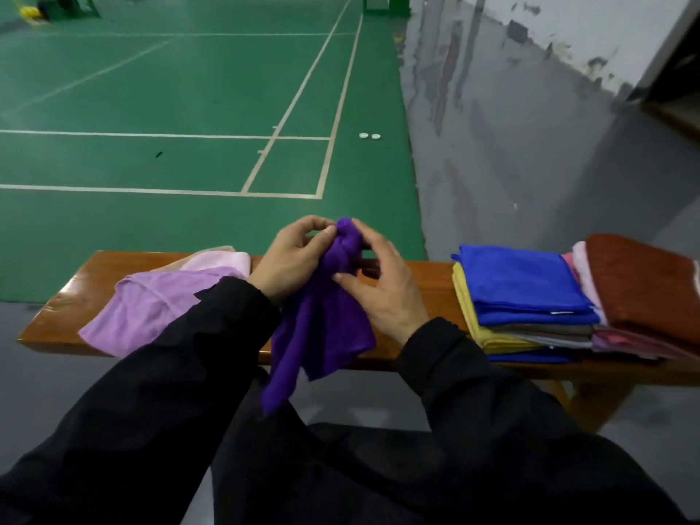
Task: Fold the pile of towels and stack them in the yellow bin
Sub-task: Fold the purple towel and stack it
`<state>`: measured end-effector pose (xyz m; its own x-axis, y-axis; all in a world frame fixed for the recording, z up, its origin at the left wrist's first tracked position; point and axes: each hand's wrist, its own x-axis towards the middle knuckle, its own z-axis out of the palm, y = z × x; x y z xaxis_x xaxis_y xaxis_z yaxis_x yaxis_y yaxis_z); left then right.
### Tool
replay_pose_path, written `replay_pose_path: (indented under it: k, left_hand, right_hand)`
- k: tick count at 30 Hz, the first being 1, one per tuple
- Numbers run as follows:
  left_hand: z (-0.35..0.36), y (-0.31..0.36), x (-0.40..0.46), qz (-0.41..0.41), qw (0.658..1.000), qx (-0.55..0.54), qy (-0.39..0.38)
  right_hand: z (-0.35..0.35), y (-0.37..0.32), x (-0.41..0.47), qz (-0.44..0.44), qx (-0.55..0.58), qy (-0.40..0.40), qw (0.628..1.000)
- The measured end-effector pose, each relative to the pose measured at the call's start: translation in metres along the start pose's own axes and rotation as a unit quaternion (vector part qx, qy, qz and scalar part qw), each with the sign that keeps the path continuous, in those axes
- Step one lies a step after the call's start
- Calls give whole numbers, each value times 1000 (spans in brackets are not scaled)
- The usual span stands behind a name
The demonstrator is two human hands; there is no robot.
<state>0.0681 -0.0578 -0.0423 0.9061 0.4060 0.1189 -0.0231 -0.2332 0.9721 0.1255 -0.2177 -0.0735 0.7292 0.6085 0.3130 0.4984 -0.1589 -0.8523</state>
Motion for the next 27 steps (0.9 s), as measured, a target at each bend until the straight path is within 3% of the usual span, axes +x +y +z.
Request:
replay_pose_path:
  k: [5, 12, 18, 24, 27]
  left_hand:
    - [13, -9, 1, -42, 997, -48, 38]
    - [28, -9, -1, -37, 996, -34, 75]
    - [16, -15, -1, 59, 977, 153, 137]
    - [8, -19, -4, 46, 975, 157, 153]
    - [4, -22, -7, 27, 981, 145, 125]
  right_hand:
    - [-28, 4, -7, 38, 21, 49, 998]
    - [-22, 12, -14, 98, 109, -85, 986]
    - [-15, 9, -13, 83, -16, -6, 996]
    - [-26, 2, -9, 55, -36, 59, 996]
    - [-33, -1, -2, 58, 13, 63, 996]
